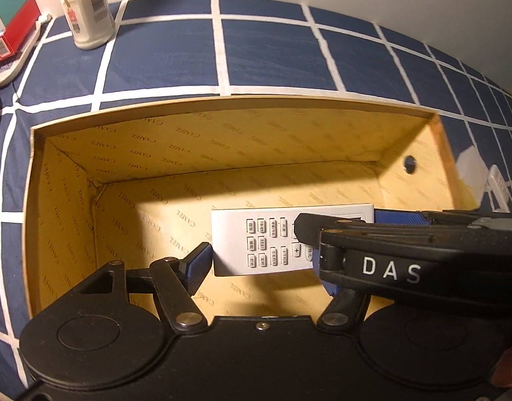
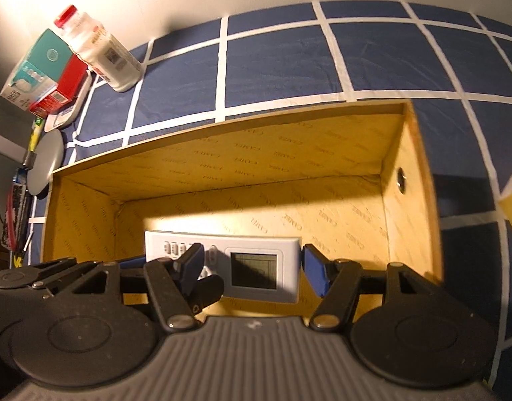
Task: Organize objects
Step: 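Carry the held remote with the right tool over the cardboard box, then lower the remote into the box and open the right gripper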
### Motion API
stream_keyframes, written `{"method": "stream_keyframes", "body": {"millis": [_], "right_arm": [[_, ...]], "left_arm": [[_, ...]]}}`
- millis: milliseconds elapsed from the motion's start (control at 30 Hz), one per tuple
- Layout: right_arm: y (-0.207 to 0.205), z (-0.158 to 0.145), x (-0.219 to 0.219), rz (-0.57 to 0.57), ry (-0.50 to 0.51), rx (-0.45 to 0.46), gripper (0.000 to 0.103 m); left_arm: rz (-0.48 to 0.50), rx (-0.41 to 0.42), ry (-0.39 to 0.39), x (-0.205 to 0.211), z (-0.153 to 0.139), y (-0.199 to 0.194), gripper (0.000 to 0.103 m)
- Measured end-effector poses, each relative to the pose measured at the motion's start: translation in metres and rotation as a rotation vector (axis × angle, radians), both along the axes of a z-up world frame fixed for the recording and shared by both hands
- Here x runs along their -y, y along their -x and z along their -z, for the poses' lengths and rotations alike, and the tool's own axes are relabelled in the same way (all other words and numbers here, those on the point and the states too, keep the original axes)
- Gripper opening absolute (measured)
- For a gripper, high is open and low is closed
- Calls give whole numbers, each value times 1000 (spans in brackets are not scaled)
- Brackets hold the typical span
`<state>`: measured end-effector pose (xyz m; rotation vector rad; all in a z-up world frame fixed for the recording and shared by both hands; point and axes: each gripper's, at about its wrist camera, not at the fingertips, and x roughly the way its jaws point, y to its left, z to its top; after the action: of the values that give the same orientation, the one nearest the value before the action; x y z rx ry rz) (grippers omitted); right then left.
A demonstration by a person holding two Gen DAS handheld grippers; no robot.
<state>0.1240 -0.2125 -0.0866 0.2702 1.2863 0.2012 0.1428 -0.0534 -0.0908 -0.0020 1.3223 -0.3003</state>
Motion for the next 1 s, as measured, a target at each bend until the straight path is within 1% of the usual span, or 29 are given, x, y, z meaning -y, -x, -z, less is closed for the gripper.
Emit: {"method": "stream_keyframes", "body": {"millis": [167,433,800,1000], "right_arm": [[-18,15,-8,-26,3,-19,64],[-43,31,-17,-57,-8,-27,64],[-60,39,-17,-60,-4,-29,64],[-64,44,-16,-65,0,-42,64]], "left_arm": [[-27,-18,1,-6,13,-14,65],[-59,-28,-9,-17,24,-36,65],[-68,-31,-2,-17,35,-54,65],[-74,-50,0,-16,41,-59,64]]}}
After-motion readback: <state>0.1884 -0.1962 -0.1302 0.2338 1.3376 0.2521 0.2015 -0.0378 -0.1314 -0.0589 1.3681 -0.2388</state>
